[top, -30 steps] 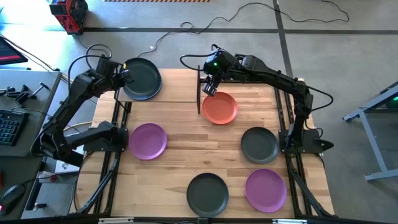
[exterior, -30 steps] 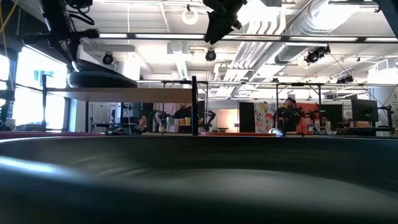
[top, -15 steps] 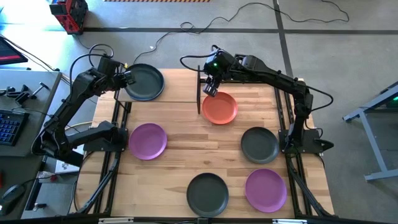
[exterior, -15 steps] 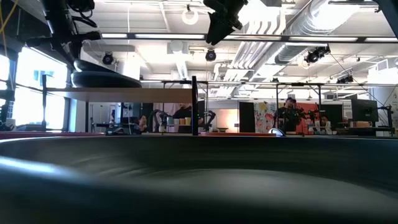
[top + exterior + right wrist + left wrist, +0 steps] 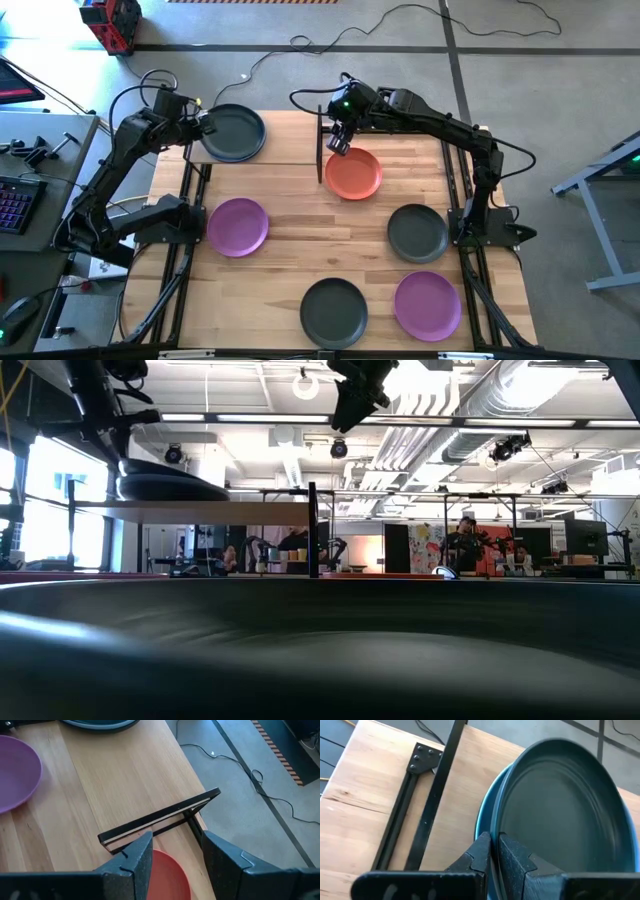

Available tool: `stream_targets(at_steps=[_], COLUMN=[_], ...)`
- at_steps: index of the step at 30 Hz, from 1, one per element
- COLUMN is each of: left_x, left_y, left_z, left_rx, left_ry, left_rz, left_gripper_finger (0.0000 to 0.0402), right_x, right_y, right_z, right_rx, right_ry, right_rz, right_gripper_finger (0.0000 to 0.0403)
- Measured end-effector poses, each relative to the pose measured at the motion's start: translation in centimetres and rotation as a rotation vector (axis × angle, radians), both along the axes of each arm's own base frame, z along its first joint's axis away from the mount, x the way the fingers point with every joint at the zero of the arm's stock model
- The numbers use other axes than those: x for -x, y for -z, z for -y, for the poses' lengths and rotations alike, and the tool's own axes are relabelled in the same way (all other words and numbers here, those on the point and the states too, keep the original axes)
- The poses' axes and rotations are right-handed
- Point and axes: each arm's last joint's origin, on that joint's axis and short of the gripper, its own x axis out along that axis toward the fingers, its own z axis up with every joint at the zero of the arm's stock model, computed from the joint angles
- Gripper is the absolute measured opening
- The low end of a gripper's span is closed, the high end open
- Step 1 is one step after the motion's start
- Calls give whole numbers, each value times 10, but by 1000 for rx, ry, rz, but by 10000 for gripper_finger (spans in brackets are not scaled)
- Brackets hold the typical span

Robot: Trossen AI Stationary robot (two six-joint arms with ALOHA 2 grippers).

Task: Place and stack plates onto a shelf
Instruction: Stack the left black plate on top of the blue plate on the shelf, then stack the orange plate on top of the black plate on the shelf

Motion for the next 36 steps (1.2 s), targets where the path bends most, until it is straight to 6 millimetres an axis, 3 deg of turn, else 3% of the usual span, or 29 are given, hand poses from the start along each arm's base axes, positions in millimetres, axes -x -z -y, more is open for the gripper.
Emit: stream_targets(at_steps=[18,22,28,36], left_x=[0,-8,-37,-71], left_y=[0,-4,-18,-18], left_z=[0,-2,-2,29], left_rx=[-8,-25,-143,-67], left_ry=[-13,127,379,757], left_rz=[1,115,303,376], left_gripper_finger=[24,24,24,24], right_x=[0,1,1,13], right_y=[0,1,1,13], right_z=[0,0,0,-9], right_rx=[-2,-4,-13,-186], right_ry=[0,0,11,-54], right_rz=[-4,-11,-5,-149], right_gripper_finger=[149,149,149,149])
